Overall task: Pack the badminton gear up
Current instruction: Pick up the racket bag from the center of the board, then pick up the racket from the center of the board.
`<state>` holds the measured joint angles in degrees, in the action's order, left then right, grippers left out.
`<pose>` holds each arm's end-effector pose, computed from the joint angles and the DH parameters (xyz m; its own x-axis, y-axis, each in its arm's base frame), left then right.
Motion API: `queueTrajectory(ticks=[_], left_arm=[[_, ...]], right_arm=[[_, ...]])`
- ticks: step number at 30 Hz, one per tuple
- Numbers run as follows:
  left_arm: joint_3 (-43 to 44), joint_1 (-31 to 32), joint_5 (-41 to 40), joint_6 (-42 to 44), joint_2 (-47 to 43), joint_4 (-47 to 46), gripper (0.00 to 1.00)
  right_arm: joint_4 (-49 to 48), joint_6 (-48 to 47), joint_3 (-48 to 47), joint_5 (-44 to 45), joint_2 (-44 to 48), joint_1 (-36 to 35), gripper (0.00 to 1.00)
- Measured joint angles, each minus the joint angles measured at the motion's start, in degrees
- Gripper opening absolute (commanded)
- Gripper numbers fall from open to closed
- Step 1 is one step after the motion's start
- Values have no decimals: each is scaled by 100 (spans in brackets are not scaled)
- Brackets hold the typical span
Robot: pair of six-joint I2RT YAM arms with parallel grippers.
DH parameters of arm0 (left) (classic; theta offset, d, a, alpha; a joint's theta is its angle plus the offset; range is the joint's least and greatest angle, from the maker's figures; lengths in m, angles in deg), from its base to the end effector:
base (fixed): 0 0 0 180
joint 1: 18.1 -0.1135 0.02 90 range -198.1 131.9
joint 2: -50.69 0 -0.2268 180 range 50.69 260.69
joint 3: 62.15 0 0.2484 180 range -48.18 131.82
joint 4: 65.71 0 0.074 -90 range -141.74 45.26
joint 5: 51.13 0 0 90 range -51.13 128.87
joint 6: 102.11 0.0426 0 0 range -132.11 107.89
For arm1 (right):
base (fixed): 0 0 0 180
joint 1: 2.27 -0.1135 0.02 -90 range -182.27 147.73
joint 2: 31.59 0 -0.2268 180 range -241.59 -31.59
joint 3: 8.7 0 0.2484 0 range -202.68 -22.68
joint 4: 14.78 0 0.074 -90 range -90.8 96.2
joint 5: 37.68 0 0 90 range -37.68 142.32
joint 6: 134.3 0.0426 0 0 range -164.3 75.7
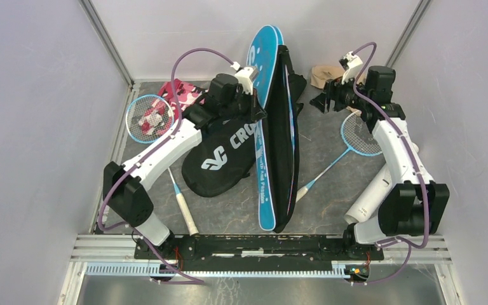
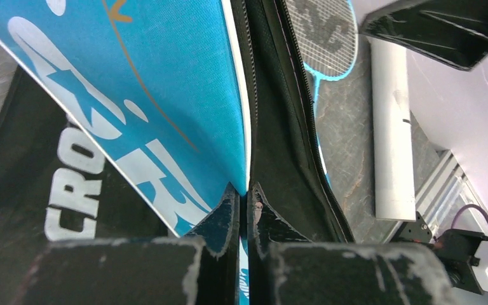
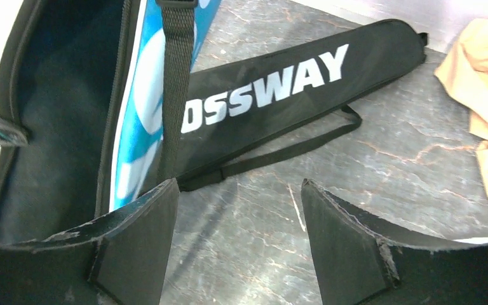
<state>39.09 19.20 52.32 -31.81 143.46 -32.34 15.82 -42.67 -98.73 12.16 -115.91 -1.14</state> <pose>0.2974 -0.2390 0.3280 -0.5706 0.0225 -0.8209 0.6000 0.6940 -0.3980 0.3419 0.0207 0.3191 -0.4368 0.0304 -0.8990 -0.5576 0.7751 0.2971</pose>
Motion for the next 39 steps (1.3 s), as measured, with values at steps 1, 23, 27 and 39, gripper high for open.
queueTrajectory(ticks=[1,23,27,39], left_arm=[[-42,-57,-4,-2,-26,9,2],[-678,-481,-313,675,-649,374,2],[-739,-481,-306,699,-649,348,2],[-785,-481,-278,702,-649,275,2]], right_arm=[[76,-118,0,61,37,0,77],[-66,31,3401,3281,1034,619,75],[-286,284,3569,3495,986,616,72],[-798,723,3569,3652,22,616,57]])
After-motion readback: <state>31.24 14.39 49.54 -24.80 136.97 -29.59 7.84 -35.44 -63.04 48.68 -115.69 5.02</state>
